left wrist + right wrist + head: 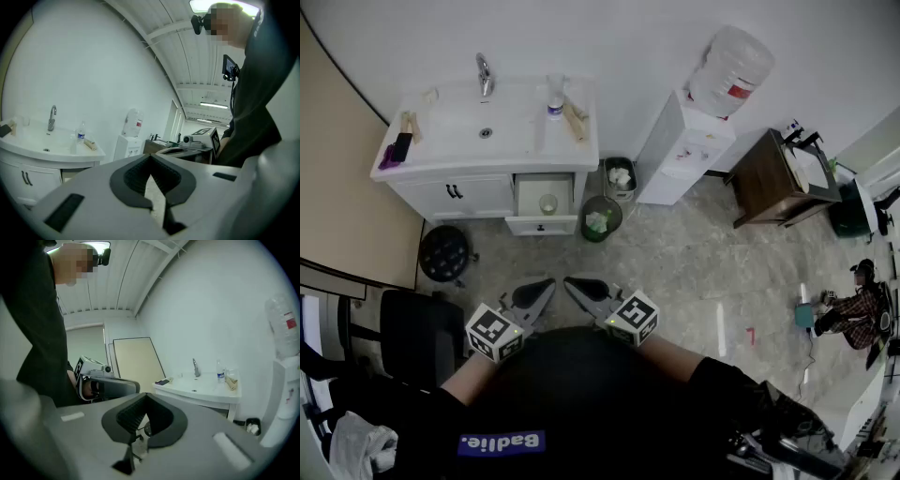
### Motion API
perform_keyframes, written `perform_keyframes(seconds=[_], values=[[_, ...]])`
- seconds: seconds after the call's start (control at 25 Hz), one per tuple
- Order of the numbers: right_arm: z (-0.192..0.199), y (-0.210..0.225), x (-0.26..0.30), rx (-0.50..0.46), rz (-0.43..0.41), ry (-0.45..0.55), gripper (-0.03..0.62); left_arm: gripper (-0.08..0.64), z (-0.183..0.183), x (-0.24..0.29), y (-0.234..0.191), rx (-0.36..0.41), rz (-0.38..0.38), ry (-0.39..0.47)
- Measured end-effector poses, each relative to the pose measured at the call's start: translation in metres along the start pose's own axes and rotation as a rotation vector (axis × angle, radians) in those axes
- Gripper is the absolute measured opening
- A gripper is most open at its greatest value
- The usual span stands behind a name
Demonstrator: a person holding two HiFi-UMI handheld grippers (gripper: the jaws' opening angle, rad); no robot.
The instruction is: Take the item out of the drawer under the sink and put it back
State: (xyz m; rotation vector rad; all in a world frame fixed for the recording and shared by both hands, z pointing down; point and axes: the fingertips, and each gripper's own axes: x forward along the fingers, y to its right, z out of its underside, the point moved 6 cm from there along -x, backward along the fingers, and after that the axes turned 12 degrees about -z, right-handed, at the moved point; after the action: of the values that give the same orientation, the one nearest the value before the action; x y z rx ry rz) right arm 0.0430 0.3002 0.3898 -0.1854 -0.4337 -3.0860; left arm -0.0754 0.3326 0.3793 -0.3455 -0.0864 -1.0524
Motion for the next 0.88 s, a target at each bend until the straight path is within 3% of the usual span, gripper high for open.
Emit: perform_keyframes(seconds=[0.88], values=[[0.0035,0.0001,-0.0074,-0.003,-0.013,-0.006,0.002,-0.008,0.0057,0.0023,0.006,-0.005,-0.023,-0.01]])
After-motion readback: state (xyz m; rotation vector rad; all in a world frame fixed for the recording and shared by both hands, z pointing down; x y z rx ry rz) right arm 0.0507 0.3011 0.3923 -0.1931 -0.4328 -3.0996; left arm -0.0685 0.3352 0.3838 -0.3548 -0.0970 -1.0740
